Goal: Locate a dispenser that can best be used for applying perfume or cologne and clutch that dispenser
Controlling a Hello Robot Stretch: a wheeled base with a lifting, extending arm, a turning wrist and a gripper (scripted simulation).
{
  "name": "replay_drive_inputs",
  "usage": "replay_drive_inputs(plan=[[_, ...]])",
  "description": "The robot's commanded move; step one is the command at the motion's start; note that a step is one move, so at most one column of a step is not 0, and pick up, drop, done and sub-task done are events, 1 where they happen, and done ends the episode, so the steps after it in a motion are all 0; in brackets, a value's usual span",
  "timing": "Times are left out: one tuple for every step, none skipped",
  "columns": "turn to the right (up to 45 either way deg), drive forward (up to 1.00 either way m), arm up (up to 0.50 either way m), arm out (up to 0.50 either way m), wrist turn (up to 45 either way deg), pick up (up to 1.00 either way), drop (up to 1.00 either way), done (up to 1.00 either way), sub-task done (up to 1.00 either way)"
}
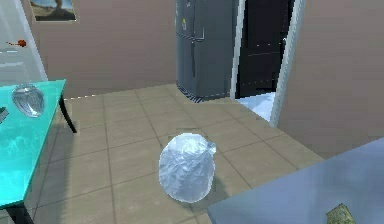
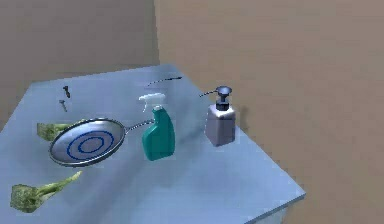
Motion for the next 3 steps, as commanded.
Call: replay_drive_inputs(plan=[[0.0,0.00,0.38,0.00,0.0,0.00,0.00,0.00,0.00],[0.0,0.00,0.00,0.22,0.0,0.00,0.00,0.00,0.00],[0.0,0.00,0.00,0.00,45.0,0.00,0.00,0.00,0.00]])
